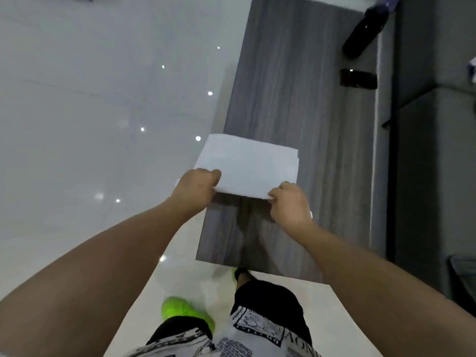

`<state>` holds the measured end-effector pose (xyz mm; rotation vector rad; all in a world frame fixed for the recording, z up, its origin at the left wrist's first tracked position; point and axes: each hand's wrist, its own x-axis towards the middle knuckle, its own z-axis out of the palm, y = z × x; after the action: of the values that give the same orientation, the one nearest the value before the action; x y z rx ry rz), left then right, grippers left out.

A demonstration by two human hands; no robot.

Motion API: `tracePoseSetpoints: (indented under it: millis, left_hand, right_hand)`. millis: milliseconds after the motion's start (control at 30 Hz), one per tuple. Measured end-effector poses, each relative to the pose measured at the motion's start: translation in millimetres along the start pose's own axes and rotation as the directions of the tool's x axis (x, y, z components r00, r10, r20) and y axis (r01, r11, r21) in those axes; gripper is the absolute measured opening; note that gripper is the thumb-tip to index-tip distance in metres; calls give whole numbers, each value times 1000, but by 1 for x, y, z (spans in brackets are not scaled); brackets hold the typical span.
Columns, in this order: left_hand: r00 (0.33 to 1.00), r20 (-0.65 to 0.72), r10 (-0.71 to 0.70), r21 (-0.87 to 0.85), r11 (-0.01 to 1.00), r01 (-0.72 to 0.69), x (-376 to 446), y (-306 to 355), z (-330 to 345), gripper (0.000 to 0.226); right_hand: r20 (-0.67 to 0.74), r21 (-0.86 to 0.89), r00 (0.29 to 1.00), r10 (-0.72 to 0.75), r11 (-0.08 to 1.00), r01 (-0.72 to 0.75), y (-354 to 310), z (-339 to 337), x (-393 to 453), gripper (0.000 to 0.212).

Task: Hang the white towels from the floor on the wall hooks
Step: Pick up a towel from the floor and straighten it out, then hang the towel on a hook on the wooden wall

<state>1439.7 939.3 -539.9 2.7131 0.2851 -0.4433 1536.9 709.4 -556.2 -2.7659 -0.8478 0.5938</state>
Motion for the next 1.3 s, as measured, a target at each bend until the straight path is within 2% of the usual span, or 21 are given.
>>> tracePoseSetpoints:
  millis: [67, 133, 267, 400, 567, 667, 833, 933, 1133, 1300]
  left_hand:
    - [996, -94, -1, 6, 1000, 1, -24, -6, -41, 12]
    - [981, -196, 1, 23, 1000, 3, -50, -18, -82, 16]
    - [921, -390, 10, 81, 996, 24, -117, -59, -159, 16]
    - [818, -567, -99, 63, 985, 163, -208, -113, -226, 19]
    - [674, -695, -252, 20, 930, 368, -355, -186, -279, 20]
    - [538, -749, -386, -105, 871, 480, -442, -226, -293, 22]
    - [285, -746, -602, -313, 694, 648, -588, -284, -291, 27]
    - [141, -715, -685, -369, 541, 756, -680, -312, -276, 20]
    - [-118, -612, -782, -477, 246, 844, -859, -344, -240, 15]
    - [-334, -535, -776, -513, -16, 858, -991, -367, -227, 9]
  right_hand:
    - [-79, -6, 996, -45, 999, 45, -33, -36, -10, 27]
    - [-139, -21, 986, -87, 996, 85, -75, -72, -21, 16]
    - [-260, -33, 953, -158, 987, 155, -169, -133, -41, 18]
    - [-324, -73, 880, -347, 937, 342, -272, -178, -58, 28]
    - [-346, -126, 744, -571, 814, 566, -425, -194, -85, 23]
    - [-334, -151, 656, -677, 725, 672, -517, -190, -107, 22]
    - [-262, -179, 443, -857, 494, 851, -673, -163, -154, 22]
    - [-193, -165, 308, -932, 340, 926, -771, -131, -190, 18]
    - [-71, -33, 61, -996, 63, 997, -950, -41, -286, 26]
    - [0, 97, -152, -988, -151, 984, -1079, 22, -381, 26]
